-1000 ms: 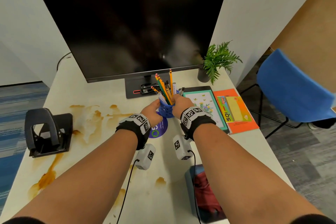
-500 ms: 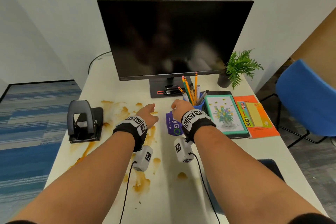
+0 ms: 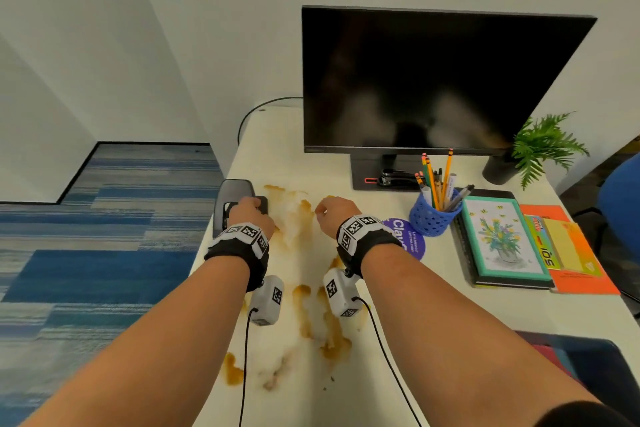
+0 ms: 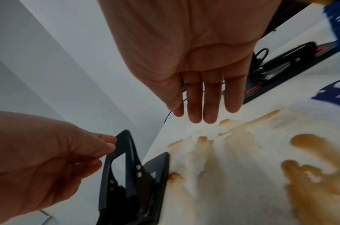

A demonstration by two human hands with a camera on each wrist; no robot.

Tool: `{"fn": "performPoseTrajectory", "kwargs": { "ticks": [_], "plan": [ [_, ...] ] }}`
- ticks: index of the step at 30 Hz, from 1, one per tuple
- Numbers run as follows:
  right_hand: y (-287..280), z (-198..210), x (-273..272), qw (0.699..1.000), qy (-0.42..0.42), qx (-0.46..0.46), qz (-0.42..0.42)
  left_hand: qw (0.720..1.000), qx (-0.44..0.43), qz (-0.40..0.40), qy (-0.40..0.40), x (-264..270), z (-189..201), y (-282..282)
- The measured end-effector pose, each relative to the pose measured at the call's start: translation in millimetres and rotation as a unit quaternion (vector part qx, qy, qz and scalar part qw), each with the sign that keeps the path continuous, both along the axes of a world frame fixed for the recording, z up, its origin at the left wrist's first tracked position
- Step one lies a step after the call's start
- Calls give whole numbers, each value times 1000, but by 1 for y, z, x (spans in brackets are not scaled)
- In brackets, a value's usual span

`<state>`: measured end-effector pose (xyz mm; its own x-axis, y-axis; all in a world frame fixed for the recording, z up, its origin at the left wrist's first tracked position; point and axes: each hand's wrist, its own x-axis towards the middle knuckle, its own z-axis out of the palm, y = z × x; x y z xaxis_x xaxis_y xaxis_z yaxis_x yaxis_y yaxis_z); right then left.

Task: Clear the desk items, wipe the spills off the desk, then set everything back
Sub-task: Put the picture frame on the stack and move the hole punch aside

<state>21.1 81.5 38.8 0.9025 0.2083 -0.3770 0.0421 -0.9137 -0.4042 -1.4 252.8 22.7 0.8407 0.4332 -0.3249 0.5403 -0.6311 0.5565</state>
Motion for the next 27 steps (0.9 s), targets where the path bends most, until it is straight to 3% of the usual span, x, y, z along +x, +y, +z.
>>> {"fn": "performPoseTrajectory", "kwargs": {
  "ticks": [11, 20, 27],
  "plan": [
    [87, -11, 1, 997, 56, 41, 20, 998, 16, 51, 30, -4, -12, 73],
    [118, -30, 11, 993, 97, 59, 12, 995, -17, 11, 95, 2, -39, 91],
    [126, -45, 12, 993, 75, 87, -32, 997, -22, 18, 69, 3, -46, 92]
  ]
}}
